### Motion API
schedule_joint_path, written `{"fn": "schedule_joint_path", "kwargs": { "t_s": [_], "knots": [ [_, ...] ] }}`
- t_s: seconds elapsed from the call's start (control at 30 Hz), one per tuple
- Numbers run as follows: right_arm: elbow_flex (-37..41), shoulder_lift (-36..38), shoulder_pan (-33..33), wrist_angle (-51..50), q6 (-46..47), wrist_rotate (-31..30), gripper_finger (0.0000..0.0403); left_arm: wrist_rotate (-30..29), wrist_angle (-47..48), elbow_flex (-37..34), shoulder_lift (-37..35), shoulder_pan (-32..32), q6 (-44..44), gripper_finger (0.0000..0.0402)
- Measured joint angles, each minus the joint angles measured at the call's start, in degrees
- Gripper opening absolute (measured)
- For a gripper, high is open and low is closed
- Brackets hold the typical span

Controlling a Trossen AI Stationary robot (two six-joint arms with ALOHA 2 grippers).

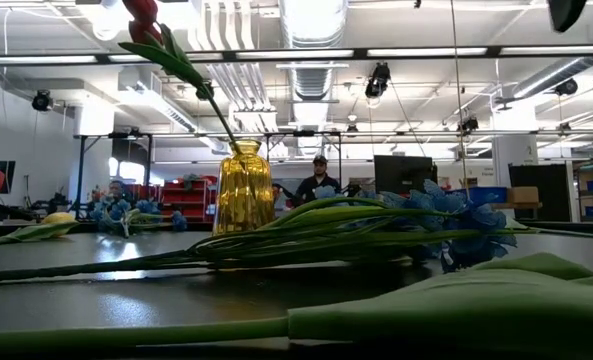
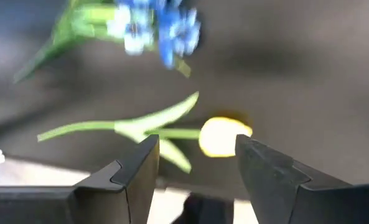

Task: Sort flowers into vase by color
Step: Put the bottom yellow flower into the left yellow vase

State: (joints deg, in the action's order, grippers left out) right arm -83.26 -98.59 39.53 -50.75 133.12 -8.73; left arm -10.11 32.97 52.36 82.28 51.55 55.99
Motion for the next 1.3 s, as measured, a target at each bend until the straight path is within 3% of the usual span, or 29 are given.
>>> {"fn": "schedule_joint_path", "kwargs": {
  "t_s": [0.37,0.6,0.97,1.13,1.3],
  "knots": [
    [0.01,-13.42,0.59,23.6,0.44,1.61,0.0203,0.0,-0.45,-0.02,0.0,0.0,0.07,0.0115],
    [-2.03,-15.81,0.57,16.53,0.39,1.84,0.0203,0.02,-0.6,0.0,0.0,0.0,0.15,0.0115],
    [-1.79,-7.19,-2.8,-17.62,-3.85,1.19,0.0203,0.04,-0.68,0.0,0.0,0.0,0.11,0.0115],
    [-1.75,-3.24,-2.86,-14.68,-2.98,1.2,0.0203,0.11,-0.83,0.0,0.0,0.0,1.15,0.0115],
    [-1.75,-4.75,-0.82,-6.17,-0.36,3.49,0.0203,-0.69,-0.86,0.0,0.0,0.0,1.57,0.0115]
  ]
}}
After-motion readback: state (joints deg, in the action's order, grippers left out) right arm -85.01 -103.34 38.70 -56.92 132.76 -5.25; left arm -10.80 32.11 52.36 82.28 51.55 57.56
